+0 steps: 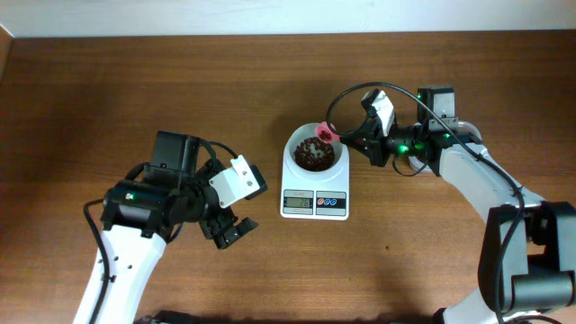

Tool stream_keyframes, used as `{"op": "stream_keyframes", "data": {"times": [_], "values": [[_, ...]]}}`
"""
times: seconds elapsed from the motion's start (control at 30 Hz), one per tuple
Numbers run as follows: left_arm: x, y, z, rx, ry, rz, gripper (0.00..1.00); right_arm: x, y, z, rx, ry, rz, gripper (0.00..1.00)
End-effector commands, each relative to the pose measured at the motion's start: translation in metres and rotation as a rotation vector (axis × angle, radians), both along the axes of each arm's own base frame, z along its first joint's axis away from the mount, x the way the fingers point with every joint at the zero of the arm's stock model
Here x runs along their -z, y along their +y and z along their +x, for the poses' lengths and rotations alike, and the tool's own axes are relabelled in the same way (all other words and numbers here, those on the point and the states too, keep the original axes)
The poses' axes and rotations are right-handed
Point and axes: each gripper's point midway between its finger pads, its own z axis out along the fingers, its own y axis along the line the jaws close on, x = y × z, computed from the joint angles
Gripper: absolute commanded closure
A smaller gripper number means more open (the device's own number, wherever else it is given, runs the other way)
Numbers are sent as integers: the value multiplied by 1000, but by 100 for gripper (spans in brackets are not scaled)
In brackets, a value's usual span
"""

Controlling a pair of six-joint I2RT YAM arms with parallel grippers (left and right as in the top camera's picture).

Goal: Scoop and weigh 50g on scale
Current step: 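Tip the scoop over the white bowl to pour beans in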

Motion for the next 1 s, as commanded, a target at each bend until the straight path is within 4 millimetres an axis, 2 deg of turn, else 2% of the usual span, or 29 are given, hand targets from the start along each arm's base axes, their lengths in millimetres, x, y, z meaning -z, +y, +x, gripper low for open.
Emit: {"op": "stream_keyframes", "data": {"times": [0.0,0.13,0.2,0.23,0.3,0.43,0.53,0.67,0.7,0.73,0.87,0.97], "values": [[1,0,-1,14,0,-5,1,-1,3,0,-12,-4,5,96],[1,0,-1,13,0,-5,1,-6,6,-4,-36,-2,35,96],[1,0,-1,13,0,-5,1,-29,17,-22,-158,-19,174,96],[1,0,-1,14,-1,-5,1,-22,15,-17,-143,-63,122,96],[1,0,-1,14,0,-5,1,8,-2,6,33,-7,-59,96],[1,0,-1,14,-1,-5,1,2,5,2,0,-11,-21,96],[1,0,-1,14,-1,-5,1,-10,11,-5,-47,-15,38,96],[1,0,-1,13,0,-5,1,-37,15,-10,-60,-85,43,96],[1,0,-1,14,0,-5,1,-39,17,-9,-46,-113,9,96],[1,0,-1,14,0,-5,1,-32,17,-3,-5,-126,-57,96],[1,0,-1,14,0,-5,1,-28,30,-4,7,-216,-204,96],[1,0,-1,14,0,-5,1,-26,13,7,131,-271,-394,96]]}}
